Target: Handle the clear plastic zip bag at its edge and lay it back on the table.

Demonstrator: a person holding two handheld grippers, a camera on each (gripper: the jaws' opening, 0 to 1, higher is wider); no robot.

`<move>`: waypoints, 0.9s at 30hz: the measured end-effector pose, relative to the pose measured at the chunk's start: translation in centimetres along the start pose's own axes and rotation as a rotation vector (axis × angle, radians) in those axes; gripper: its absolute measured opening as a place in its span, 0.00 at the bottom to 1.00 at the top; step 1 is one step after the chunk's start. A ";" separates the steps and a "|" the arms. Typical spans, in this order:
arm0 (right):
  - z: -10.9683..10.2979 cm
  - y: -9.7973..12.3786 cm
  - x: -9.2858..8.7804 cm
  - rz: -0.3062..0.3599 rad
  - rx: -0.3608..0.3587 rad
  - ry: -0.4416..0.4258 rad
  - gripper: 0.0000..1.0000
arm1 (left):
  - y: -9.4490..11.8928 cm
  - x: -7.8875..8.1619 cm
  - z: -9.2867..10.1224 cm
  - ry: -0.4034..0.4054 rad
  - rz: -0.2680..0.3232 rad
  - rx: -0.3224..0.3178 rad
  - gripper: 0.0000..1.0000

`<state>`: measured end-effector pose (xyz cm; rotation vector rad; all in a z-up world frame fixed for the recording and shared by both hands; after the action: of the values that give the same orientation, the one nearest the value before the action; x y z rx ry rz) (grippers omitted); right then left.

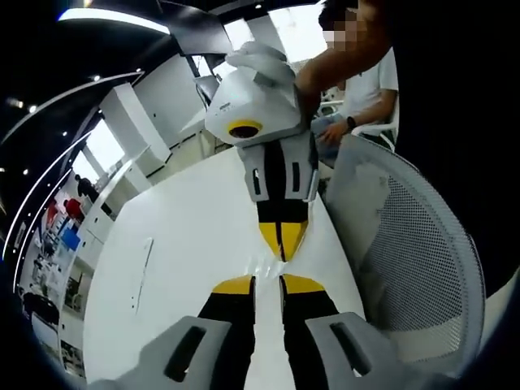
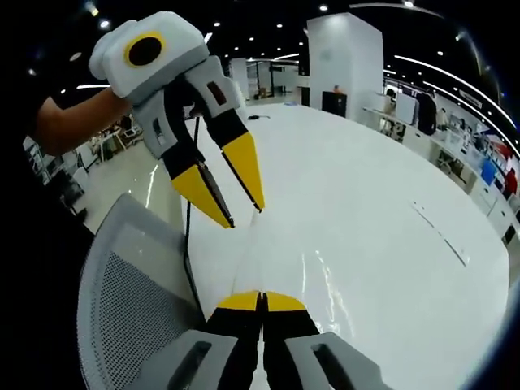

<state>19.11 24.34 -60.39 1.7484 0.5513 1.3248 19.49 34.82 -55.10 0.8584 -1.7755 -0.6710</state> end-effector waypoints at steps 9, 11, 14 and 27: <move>0.2 0.5 0.3 0.017 -0.009 -0.011 0.00 | -1.1 0.7 1.1 -0.103 -0.032 -0.026 0.10; 0.4 0.6 0.4 0.022 -0.010 -0.013 0.00 | -1.5 0.6 1.2 -0.113 -0.039 -0.034 0.11; 0.6 0.6 0.4 0.020 -0.014 -0.015 0.00 | -1.8 0.6 1.3 -0.111 -0.038 -0.043 0.11; 0.2 0.8 0.6 0.018 -0.011 -0.019 0.00 | -2.7 0.3 2.0 -0.117 -0.054 -0.077 0.10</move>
<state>19.34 24.27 -59.37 1.7591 0.5181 1.3194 18.18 33.05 -57.68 0.8315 -1.8232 -0.8351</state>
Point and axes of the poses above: the point that each gripper's makers call its tool centre point, and the gripper's own axes: y roughly backward along the fingers, z roughly to its right, x roughly out of its top, the point moved 6 cm from there along y, roughly backward along the fingers, and after that the axes turned 12 degrees about -z, right-handed, at the moved point
